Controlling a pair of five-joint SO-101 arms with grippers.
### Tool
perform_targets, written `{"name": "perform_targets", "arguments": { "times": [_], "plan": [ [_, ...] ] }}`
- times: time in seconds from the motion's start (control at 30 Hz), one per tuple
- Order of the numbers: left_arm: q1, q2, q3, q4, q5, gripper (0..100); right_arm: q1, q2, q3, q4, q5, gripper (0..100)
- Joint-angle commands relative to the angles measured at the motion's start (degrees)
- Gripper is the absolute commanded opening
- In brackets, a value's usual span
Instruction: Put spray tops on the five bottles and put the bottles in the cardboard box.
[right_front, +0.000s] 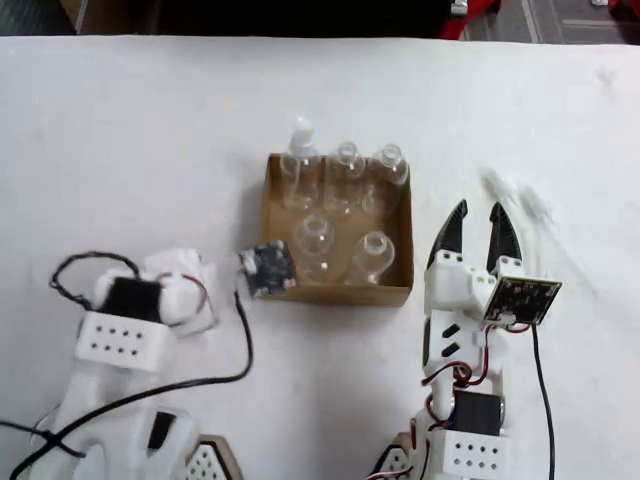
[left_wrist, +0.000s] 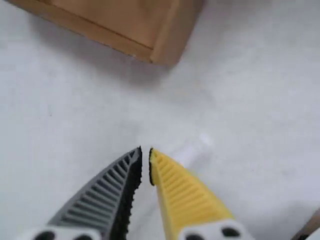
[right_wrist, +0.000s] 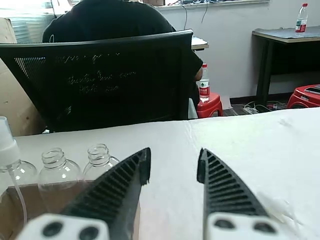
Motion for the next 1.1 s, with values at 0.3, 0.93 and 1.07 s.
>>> {"name": "perform_targets", "arguments": {
  "times": [0.3,0.93,1.07],
  "plan": [
    [1.19,-1.63,9.23,-1.14,-17.23,3,-0.04,0.04,0.44,0.22,0.53,13.4],
    [-8.66,-1.1,12.04,-6.59,-33.05,17,-0.04,0.04,0.44,0.22,0.53,13.4],
    [-6.55,-1.1,14.59,-10.37,-33.32,17,-0.04,0.04,0.44,0.22,0.53,13.4]
  ]
}}
